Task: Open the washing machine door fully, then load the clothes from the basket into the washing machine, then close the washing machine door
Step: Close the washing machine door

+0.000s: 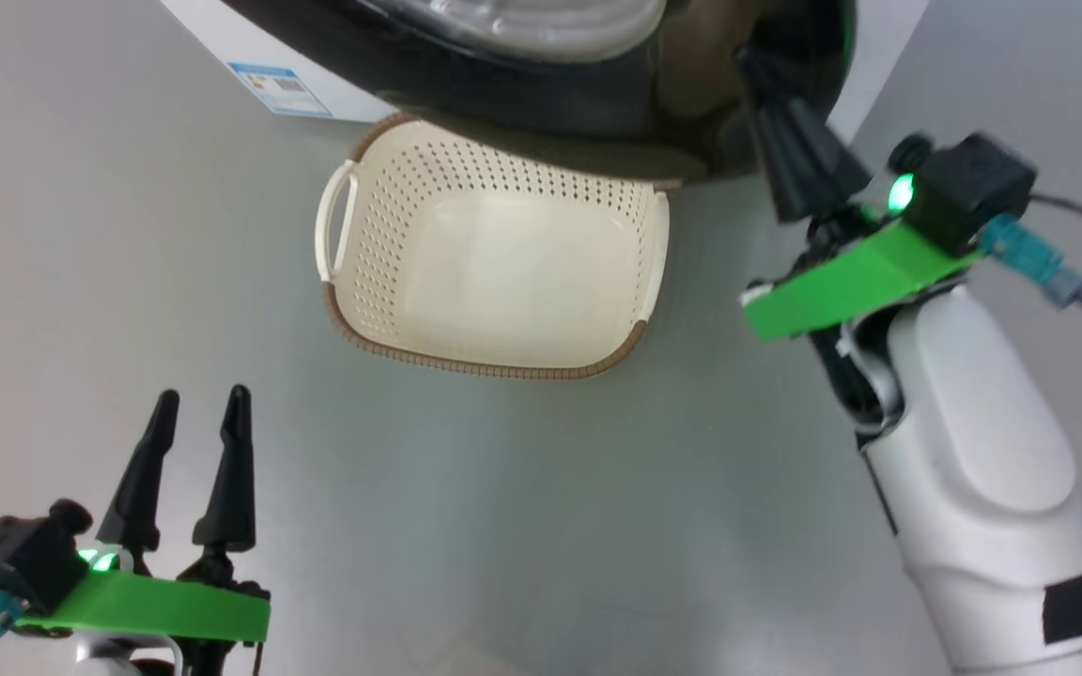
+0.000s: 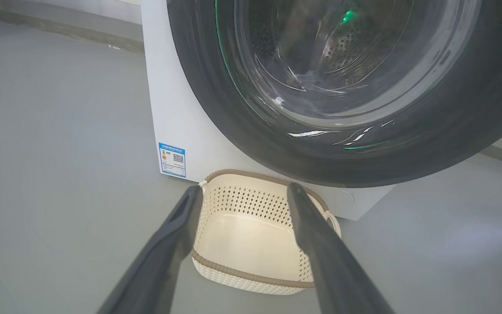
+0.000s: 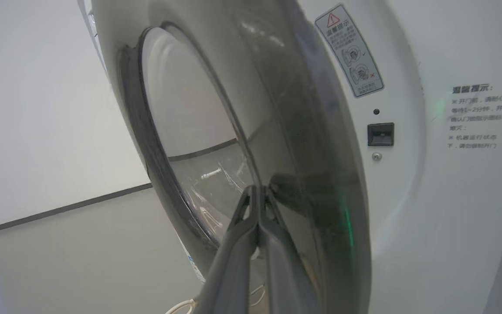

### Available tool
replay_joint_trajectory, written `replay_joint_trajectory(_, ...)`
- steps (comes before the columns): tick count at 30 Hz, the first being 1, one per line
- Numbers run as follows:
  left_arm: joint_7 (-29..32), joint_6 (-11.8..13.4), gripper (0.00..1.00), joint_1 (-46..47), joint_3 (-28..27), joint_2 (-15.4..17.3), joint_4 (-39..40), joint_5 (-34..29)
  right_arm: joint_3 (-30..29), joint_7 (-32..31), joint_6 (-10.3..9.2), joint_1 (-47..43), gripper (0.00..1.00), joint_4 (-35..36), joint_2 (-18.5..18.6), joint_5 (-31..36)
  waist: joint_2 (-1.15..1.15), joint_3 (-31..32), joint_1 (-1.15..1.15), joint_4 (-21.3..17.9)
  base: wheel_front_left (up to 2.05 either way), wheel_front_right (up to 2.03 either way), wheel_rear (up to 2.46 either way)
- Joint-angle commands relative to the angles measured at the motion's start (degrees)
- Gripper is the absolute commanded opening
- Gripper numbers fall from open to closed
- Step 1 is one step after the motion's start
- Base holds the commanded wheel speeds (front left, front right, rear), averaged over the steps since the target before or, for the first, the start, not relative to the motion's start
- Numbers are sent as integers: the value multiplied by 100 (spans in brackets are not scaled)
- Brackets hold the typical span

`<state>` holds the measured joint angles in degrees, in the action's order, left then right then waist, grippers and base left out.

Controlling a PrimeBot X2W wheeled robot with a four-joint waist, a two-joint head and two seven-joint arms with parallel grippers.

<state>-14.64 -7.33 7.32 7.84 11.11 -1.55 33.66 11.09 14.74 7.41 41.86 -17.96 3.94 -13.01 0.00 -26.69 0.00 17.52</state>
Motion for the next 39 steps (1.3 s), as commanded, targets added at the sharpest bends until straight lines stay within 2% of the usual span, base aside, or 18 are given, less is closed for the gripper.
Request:
replay_joint_trajectory(1,-36,-15,100,130,-166,185,130,51,-43,26,8,212,0,92,-106,-83,0,-149,0,18,0,0,0)
replay_joint_trajectory(26,-36,-15,100,659,180,169,142,568,-889,26,8,2331,0,-856,-106,68,0,-987,0,314,0,0,0)
replay_joint_trajectory(32,-36,-15,100,682,205,159,122,588,-797,26,8,2469,0,-887,-106,124,0,-1019,0,297,0,0,0)
replay_joint_trajectory(39,-36,-15,100,668,166,175,162,545,-590,26,8,2190,0,-743,-106,-62,0,-881,0,130,0,0,0)
